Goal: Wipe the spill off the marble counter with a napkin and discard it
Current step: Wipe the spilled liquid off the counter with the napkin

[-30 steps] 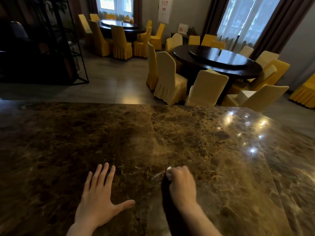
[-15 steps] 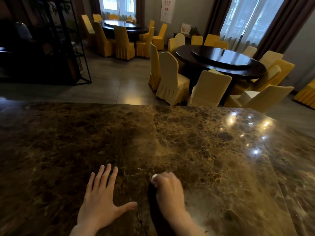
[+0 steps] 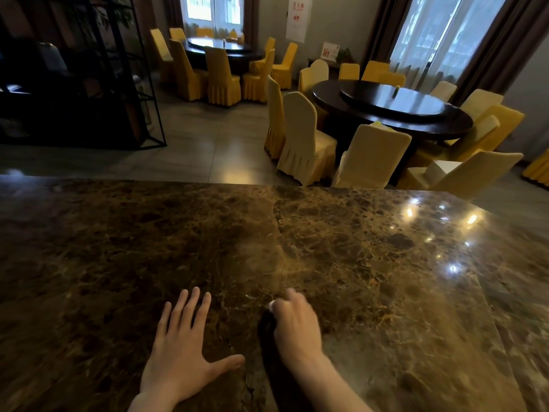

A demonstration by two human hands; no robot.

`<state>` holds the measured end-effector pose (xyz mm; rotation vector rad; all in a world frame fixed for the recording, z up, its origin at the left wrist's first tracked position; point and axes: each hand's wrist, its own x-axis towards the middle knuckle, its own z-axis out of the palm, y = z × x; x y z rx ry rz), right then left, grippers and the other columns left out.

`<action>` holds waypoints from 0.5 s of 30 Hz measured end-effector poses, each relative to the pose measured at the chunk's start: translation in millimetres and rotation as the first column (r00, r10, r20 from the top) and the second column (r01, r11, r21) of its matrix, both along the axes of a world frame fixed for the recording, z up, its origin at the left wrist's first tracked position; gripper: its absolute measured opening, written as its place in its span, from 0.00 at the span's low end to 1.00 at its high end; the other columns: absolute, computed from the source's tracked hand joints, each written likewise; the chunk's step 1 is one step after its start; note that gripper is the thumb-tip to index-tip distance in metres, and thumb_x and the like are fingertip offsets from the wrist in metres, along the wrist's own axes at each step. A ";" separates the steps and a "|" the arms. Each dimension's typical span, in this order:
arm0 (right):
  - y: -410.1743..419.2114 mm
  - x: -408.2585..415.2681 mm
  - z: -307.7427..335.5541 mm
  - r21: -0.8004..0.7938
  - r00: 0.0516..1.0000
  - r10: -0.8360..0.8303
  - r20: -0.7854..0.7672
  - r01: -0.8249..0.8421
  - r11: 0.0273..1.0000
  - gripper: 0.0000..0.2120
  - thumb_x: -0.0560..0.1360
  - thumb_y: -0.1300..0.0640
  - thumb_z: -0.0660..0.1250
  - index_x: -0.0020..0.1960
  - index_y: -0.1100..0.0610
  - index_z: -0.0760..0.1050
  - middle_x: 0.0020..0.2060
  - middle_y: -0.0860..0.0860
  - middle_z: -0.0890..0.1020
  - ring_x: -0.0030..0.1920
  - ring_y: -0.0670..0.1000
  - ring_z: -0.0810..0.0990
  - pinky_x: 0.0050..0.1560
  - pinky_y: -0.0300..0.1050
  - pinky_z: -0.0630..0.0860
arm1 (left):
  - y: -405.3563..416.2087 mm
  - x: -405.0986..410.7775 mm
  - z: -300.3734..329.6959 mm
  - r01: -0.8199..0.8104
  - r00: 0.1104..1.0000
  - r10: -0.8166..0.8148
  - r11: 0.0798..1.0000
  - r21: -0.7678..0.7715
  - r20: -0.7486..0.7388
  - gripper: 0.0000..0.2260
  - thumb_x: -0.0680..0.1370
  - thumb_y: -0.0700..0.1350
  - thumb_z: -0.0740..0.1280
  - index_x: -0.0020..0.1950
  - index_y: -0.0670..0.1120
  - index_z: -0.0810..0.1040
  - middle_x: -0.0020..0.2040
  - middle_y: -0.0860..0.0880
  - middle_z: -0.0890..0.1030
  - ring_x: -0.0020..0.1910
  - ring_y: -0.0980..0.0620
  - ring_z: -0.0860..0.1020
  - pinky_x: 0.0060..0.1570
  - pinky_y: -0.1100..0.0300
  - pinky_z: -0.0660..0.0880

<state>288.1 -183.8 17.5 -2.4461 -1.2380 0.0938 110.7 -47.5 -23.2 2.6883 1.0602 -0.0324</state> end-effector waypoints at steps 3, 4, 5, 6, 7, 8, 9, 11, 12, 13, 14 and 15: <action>-9.0 -1.8 -2.9 -0.005 0.989 0.144 0.017 -0.144 0.990 0.06 0.78 0.60 0.69 0.44 0.52 0.83 0.43 0.48 0.78 0.45 0.50 0.77 0.42 0.44 0.78 | -0.7 0.6 0.9 0.003 1.000 -0.003 1.000 0.005 0.006 0.63 0.57 0.91 0.44 0.80 0.54 0.30 0.81 0.53 0.29 0.77 0.53 0.25 0.79 0.45 0.29; -13.1 8.1 -1.6 -0.005 0.994 0.111 0.020 -0.110 0.994 0.06 0.78 0.59 0.70 0.43 0.52 0.83 0.42 0.47 0.78 0.44 0.50 0.78 0.41 0.43 0.77 | -0.6 0.4 1.2 0.002 1.000 -0.002 1.000 0.001 0.016 0.63 0.57 0.91 0.45 0.80 0.54 0.30 0.81 0.53 0.30 0.78 0.53 0.25 0.79 0.45 0.30; -17.4 20.8 0.1 0.001 0.999 0.033 0.019 -0.033 0.999 0.07 0.79 0.57 0.70 0.43 0.53 0.83 0.42 0.47 0.78 0.44 0.49 0.78 0.42 0.42 0.75 | -0.6 0.0 1.2 0.000 1.000 0.000 1.000 -0.005 0.021 0.63 0.57 0.91 0.45 0.80 0.54 0.31 0.81 0.53 0.31 0.78 0.53 0.26 0.79 0.46 0.30; -21.1 35.5 2.2 0.012 0.997 -0.072 0.008 0.072 0.997 0.08 0.79 0.57 0.69 0.43 0.54 0.83 0.42 0.47 0.78 0.44 0.49 0.78 0.43 0.43 0.75 | -1.0 -0.2 1.1 -0.002 1.000 0.002 1.000 -0.007 0.024 0.64 0.57 0.91 0.46 0.80 0.54 0.32 0.81 0.54 0.31 0.78 0.53 0.26 0.79 0.46 0.30; -23.8 48.8 5.2 0.032 0.985 -0.175 -0.014 0.175 0.984 0.08 0.80 0.58 0.68 0.43 0.55 0.84 0.42 0.48 0.79 0.45 0.51 0.79 0.44 0.44 0.76 | -1.5 -0.3 1.4 -0.003 1.000 0.003 1.000 -0.002 0.026 0.63 0.58 0.91 0.46 0.80 0.54 0.32 0.81 0.54 0.31 0.78 0.53 0.26 0.79 0.46 0.30; -23.7 57.5 7.0 0.056 0.968 -0.251 -0.026 0.252 0.966 0.09 0.80 0.59 0.68 0.44 0.57 0.84 0.43 0.49 0.80 0.45 0.52 0.80 0.45 0.45 0.77 | -2.1 -0.3 1.6 -0.001 1.000 0.001 1.000 0.003 0.022 0.63 0.58 0.91 0.46 0.80 0.54 0.31 0.81 0.54 0.31 0.78 0.54 0.26 0.79 0.46 0.30; -21.2 57.9 8.1 0.070 0.956 -0.292 -0.011 0.292 0.954 0.09 0.80 0.61 0.67 0.45 0.58 0.84 0.43 0.51 0.80 0.46 0.53 0.80 0.46 0.46 0.77 | -2.3 0.0 1.5 0.002 1.000 -0.002 1.000 0.002 0.016 0.63 0.58 0.91 0.46 0.80 0.54 0.31 0.81 0.54 0.30 0.78 0.54 0.26 0.79 0.46 0.30; -10.2 39.8 8.0 0.064 0.967 -0.253 0.034 0.250 0.966 0.08 0.79 0.62 0.67 0.46 0.56 0.84 0.45 0.50 0.80 0.48 0.51 0.78 0.46 0.42 0.76 | -1.3 0.8 0.5 0.001 1.000 -0.001 1.000 -0.002 0.015 0.62 0.58 0.91 0.46 0.80 0.54 0.31 0.81 0.54 0.31 0.78 0.54 0.25 0.79 0.46 0.30; -4.0 24.1 6.7 0.060 0.983 -0.182 0.034 0.179 0.982 0.07 0.79 0.62 0.67 0.48 0.55 0.84 0.46 0.49 0.80 0.49 0.49 0.77 0.46 0.41 0.75 | -0.8 0.6 0.5 0.002 1.000 -0.002 1.000 0.001 0.013 0.62 0.58 0.91 0.45 0.80 0.54 0.31 0.82 0.54 0.31 0.78 0.54 0.25 0.79 0.46 0.30; 1.4 8.3 4.9 0.060 0.995 -0.092 0.028 0.091 0.994 0.06 0.78 0.62 0.67 0.49 0.54 0.83 0.48 0.48 0.79 0.50 0.49 0.77 0.47 0.41 0.76 | -0.8 0.7 0.6 0.006 1.000 -0.006 1.000 0.003 0.005 0.62 0.58 0.91 0.45 0.80 0.54 0.30 0.82 0.54 0.31 0.78 0.54 0.25 0.79 0.46 0.30; 4.6 -5.9 1.2 0.056 0.999 0.002 0.033 -0.004 0.998 0.07 0.78 0.62 0.67 0.51 0.54 0.83 0.49 0.49 0.79 0.51 0.49 0.76 0.48 0.42 0.77 | -0.7 1.5 0.4 0.009 1.000 -0.009 1.000 0.005 -0.008 0.62 0.58 0.91 0.44 0.80 0.54 0.30 0.82 0.54 0.30 0.78 0.53 0.25 0.79 0.46 0.30; 5.8 -18.1 -2.0 0.031 0.994 0.101 0.028 -0.102 0.994 0.08 0.77 0.62 0.67 0.54 0.55 0.82 0.50 0.49 0.79 0.52 0.50 0.76 0.48 0.43 0.78 | -0.6 1.8 0.2 0.009 1.000 -0.009 1.000 0.006 -0.022 0.62 0.58 0.91 0.44 0.80 0.54 0.29 0.81 0.53 0.30 0.78 0.53 0.25 0.79 0.46 0.29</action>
